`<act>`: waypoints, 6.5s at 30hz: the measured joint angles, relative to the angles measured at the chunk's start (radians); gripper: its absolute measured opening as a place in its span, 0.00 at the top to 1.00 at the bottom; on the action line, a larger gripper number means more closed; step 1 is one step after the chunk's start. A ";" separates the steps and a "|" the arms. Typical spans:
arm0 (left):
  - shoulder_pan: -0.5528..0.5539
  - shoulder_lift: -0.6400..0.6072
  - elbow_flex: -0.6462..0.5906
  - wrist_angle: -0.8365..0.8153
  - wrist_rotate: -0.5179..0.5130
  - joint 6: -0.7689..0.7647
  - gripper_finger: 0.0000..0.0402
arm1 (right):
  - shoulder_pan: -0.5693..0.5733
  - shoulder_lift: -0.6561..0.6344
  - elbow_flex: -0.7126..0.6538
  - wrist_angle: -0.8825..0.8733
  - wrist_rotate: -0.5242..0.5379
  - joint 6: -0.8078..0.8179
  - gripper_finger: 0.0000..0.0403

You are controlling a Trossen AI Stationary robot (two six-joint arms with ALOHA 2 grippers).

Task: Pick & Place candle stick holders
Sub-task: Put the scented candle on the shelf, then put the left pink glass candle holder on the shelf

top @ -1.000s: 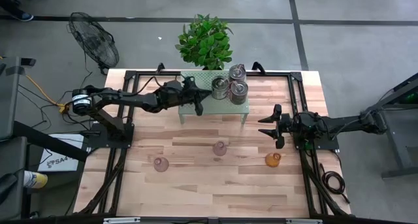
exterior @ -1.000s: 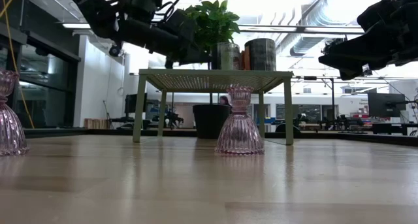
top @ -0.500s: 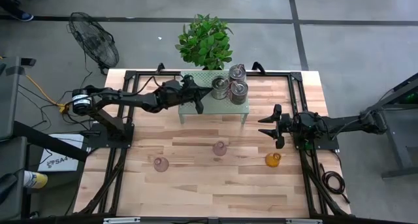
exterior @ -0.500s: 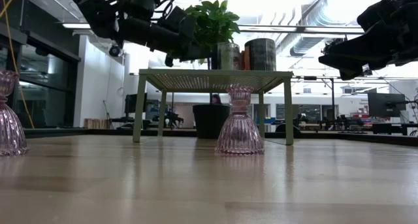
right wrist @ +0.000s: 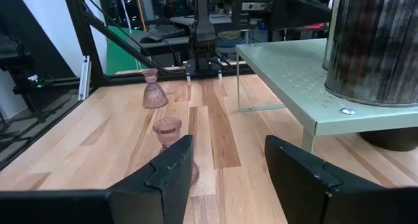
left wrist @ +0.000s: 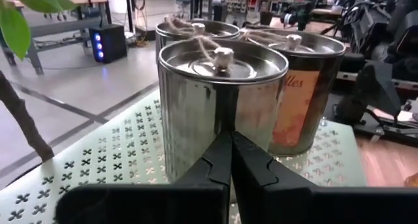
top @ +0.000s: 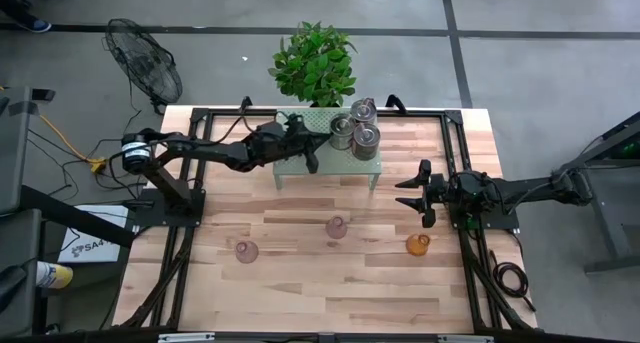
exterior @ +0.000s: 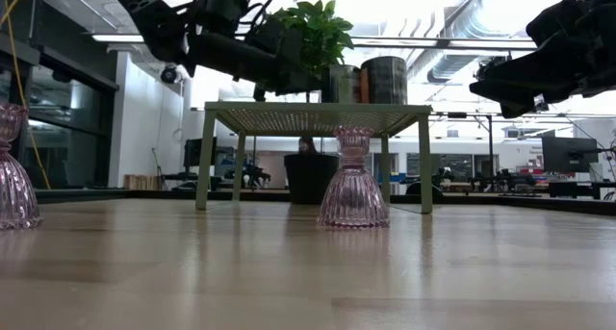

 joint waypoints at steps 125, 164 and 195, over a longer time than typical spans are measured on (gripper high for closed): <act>-0.792 -0.378 0.110 -1.737 0.114 -1.149 0.58 | 0.000 0.001 0.000 0.000 0.000 0.000 0.54; -0.792 -0.272 0.095 -1.686 0.122 -1.117 0.66 | 0.000 0.001 0.000 0.000 0.000 0.000 0.54; -0.792 -0.225 0.236 -1.755 0.128 -1.000 0.94 | 0.000 0.001 0.000 0.000 0.000 0.000 0.54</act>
